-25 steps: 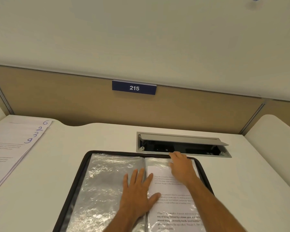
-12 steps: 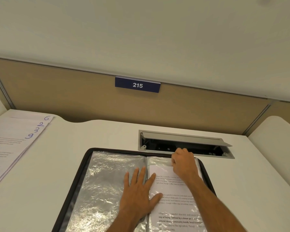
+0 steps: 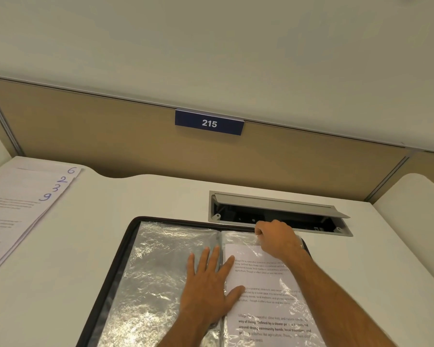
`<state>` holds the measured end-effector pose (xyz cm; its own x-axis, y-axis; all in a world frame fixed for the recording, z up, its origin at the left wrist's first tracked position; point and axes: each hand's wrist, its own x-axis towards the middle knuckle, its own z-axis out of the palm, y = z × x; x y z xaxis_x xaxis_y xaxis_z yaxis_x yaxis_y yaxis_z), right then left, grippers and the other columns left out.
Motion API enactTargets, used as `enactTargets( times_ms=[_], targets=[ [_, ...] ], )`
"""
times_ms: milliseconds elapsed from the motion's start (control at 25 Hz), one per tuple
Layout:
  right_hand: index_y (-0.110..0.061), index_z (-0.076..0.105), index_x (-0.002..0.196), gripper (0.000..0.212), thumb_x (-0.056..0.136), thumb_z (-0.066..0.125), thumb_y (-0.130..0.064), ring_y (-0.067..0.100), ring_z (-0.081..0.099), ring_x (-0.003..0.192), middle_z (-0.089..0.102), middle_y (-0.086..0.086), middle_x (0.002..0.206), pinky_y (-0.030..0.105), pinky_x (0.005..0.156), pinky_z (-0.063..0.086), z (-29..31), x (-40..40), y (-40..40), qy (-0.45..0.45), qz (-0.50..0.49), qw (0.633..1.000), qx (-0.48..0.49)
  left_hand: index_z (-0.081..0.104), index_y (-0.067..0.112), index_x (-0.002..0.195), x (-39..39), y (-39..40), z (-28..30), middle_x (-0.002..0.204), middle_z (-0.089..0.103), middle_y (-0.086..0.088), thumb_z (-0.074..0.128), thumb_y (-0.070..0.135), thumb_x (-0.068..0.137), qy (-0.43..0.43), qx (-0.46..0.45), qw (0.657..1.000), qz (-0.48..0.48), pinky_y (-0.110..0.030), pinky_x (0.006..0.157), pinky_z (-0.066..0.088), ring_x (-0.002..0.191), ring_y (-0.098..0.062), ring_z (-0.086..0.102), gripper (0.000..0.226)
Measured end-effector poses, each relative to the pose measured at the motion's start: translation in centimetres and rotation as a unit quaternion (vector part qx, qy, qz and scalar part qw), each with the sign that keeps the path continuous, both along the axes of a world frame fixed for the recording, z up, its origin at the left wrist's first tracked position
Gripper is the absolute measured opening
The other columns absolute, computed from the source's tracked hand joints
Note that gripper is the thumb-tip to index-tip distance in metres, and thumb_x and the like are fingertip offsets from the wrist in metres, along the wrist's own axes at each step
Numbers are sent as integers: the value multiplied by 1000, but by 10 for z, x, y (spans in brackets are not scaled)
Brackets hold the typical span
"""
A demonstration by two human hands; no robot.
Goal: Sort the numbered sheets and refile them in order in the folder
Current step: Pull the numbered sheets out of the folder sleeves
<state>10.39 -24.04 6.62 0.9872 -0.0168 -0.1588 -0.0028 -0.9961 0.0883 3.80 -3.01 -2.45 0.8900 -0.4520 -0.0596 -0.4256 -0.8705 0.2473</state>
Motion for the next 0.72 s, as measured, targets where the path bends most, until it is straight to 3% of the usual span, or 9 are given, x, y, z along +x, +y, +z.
enactTargets(
  times_ms=[240, 400, 520, 600, 720],
  targets=[
    [-22, 68, 101, 10, 92, 66, -19, 13, 50, 102, 60, -2, 109, 31, 100, 43, 2, 5, 12, -3, 47, 998, -29, -1, 42, 157, -1, 0, -1, 166, -13, -2, 8, 83, 88, -15, -18, 1000, 8, -59, 117, -16, 152, -28, -17, 81],
    [-24, 58, 90, 16, 88, 65, -10, 15, 58, 90, 63, -1, 94, 29, 87, 52, 6, 8, 12, 45, -5, 998, 52, -3, 43, 156, -1, 0, -2, 165, -15, -2, 8, 83, 88, -22, -15, 1000, 3, -58, 117, -17, 152, -28, -17, 80],
    [-21, 61, 92, 5, 94, 59, -17, 15, 66, 78, 66, 2, 93, 25, 72, 54, 11, 14, 9, 76, -50, 990, 112, 21, 43, 155, -1, 0, -5, 165, 12, -7, 16, 83, 90, -28, -30, 999, 9, -58, 117, -4, 153, -33, 9, 77],
    [-15, 64, 100, 16, 101, 50, -22, 14, 67, 66, 66, 5, 95, 24, 63, 54, 13, 18, 6, 106, -84, 981, 138, 43, 38, 147, -2, -1, -5, 155, 40, -9, 28, 82, 90, -3, -24, 1000, 5, -60, 111, 12, 144, -35, 37, 74],
    [-9, 67, 107, 19, 100, 50, -13, 16, 61, 73, 63, 8, 98, 26, 65, 51, 13, 26, 0, 176, -98, 971, 126, 53, 36, 141, 0, -1, -9, 148, 51, -9, 35, 81, 89, -34, -26, 999, -5, -60, 107, 20, 136, -33, 49, 71]
  ],
)
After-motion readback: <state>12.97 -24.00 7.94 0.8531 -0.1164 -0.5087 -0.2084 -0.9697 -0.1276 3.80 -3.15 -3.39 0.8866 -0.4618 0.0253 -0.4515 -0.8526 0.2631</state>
